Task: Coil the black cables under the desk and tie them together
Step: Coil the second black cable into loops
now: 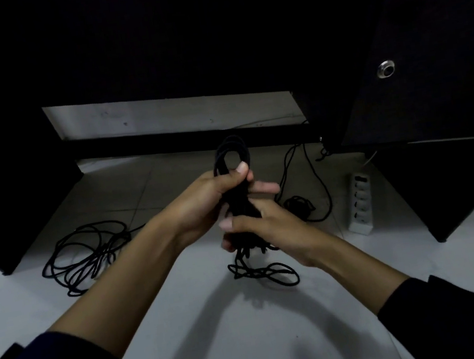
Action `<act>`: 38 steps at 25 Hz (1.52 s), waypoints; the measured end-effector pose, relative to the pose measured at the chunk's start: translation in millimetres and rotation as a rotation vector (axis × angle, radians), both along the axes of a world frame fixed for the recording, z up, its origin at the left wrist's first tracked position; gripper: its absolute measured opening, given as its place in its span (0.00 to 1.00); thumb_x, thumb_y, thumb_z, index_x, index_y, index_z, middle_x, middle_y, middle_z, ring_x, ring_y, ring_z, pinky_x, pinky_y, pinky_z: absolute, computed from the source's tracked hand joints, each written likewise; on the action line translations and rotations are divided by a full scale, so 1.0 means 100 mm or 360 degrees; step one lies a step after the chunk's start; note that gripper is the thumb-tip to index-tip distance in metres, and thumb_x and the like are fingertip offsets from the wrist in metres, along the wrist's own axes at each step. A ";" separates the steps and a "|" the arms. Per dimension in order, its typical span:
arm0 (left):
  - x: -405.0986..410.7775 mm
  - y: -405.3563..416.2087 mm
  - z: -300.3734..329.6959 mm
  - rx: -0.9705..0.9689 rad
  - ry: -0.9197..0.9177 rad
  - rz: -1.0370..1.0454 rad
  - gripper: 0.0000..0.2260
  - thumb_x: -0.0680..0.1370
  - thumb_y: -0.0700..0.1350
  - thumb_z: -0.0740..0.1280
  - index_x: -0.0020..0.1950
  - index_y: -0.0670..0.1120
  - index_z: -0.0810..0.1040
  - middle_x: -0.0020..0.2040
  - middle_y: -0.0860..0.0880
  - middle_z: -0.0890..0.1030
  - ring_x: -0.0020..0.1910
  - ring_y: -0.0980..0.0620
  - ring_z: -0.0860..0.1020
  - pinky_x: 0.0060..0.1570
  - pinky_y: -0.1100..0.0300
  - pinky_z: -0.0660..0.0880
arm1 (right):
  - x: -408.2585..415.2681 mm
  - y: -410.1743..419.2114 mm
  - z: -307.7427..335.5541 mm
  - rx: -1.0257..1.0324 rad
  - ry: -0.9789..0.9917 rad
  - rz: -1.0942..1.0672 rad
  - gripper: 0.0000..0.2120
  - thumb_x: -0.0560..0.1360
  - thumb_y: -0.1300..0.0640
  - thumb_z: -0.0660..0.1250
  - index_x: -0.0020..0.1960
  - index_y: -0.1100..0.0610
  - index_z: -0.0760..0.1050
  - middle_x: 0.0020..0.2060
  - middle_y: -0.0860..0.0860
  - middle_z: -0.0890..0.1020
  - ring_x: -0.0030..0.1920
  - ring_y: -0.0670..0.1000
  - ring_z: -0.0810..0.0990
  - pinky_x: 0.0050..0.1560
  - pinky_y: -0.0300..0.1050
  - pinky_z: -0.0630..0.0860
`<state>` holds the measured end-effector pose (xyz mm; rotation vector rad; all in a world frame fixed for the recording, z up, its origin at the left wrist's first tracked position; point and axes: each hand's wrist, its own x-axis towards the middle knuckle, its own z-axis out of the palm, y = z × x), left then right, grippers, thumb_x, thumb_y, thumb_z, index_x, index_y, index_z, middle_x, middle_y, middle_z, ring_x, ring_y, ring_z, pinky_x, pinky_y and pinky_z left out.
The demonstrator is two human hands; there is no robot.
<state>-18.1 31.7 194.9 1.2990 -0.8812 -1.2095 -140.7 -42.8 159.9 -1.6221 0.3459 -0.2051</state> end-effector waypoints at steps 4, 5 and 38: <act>-0.04 -0.04 -0.07 -0.0121 0.0222 0.0253 0.10 0.81 0.49 0.60 0.50 0.43 0.75 0.46 0.44 0.85 0.57 0.46 0.82 0.57 0.51 0.77 | 0.01 0.10 -0.01 0.0116 -0.0068 -0.0115 0.06 0.80 0.59 0.61 0.45 0.58 0.71 0.30 0.52 0.75 0.32 0.52 0.78 0.32 0.45 0.75; -0.07 -0.06 -0.11 -0.0133 0.0222 0.0267 0.10 0.80 0.49 0.61 0.50 0.44 0.76 0.45 0.45 0.85 0.58 0.43 0.81 0.59 0.48 0.75 | 0.03 0.10 -0.02 0.0124 -0.0086 -0.0168 0.07 0.81 0.59 0.59 0.45 0.58 0.70 0.29 0.52 0.72 0.30 0.51 0.76 0.28 0.44 0.72; -0.01 -0.03 -0.39 0.0164 0.0121 0.0277 0.25 0.77 0.62 0.61 0.47 0.38 0.76 0.42 0.39 0.83 0.43 0.43 0.80 0.51 0.51 0.80 | -0.10 -0.30 0.20 -0.1507 -0.0115 -0.0135 0.13 0.70 0.54 0.75 0.45 0.53 0.71 0.36 0.38 0.78 0.41 0.33 0.77 0.39 0.31 0.72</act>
